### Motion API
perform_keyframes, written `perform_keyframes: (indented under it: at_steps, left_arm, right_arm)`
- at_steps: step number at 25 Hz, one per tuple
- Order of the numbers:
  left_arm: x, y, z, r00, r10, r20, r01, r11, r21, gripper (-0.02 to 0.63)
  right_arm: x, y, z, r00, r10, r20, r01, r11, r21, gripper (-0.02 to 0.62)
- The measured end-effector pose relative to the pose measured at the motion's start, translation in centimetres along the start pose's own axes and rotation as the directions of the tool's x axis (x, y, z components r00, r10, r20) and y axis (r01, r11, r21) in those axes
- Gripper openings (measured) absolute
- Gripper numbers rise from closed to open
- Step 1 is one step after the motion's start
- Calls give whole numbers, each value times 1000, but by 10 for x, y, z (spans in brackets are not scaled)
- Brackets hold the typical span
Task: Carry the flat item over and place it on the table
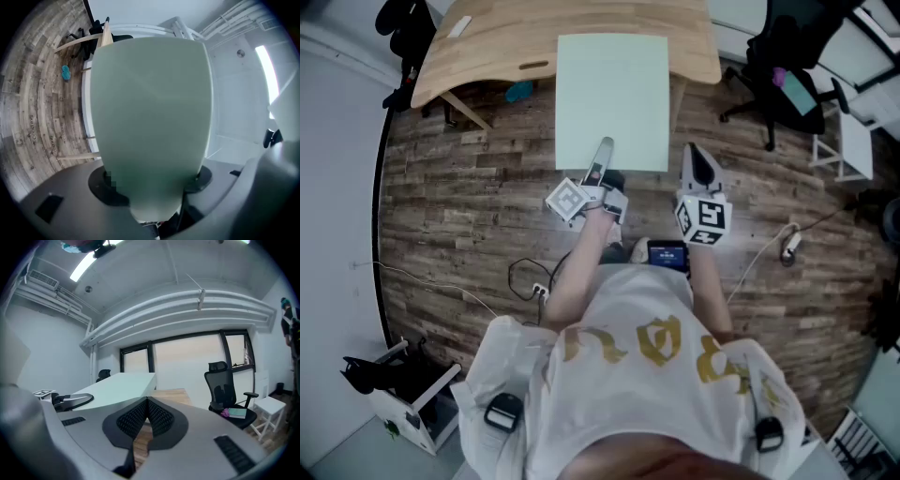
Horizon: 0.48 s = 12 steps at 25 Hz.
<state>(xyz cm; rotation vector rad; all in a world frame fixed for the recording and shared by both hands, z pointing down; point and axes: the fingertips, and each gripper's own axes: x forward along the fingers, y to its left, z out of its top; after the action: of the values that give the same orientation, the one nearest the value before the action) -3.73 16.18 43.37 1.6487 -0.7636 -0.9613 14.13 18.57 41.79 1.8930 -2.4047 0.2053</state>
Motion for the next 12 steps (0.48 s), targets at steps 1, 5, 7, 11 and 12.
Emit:
perform_keyframes:
  at_steps: [1, 5, 7, 11, 12]
  left_arm:
    - [-2, -1, -1, 1000, 0, 1, 0, 1000, -7, 281]
    - [-9, -4, -6, 1000, 5, 0, -5, 1000, -7, 281]
    - [-13, -6, -7, 1000, 5, -1, -5, 1000, -3, 281]
    - [-17, -6, -8, 1000, 3, 2, -3, 1000, 4, 281]
    - [-18, -7, -8, 1000, 3, 4, -3, 1000, 4, 281]
  right_arm:
    - [-1, 2, 1, 1000, 3, 3, -3, 1000, 2, -3]
    - [-8, 9, 3, 1000, 22, 10, -22, 1000, -7, -2]
    - [-10, 11, 2, 1000, 28, 10, -28, 1000, -9, -2]
    - [-18, 12, -1, 1000, 28, 1, -28, 1000, -1, -3]
    - [-19, 12, 0, 999, 32, 6, -32, 999, 4, -3]
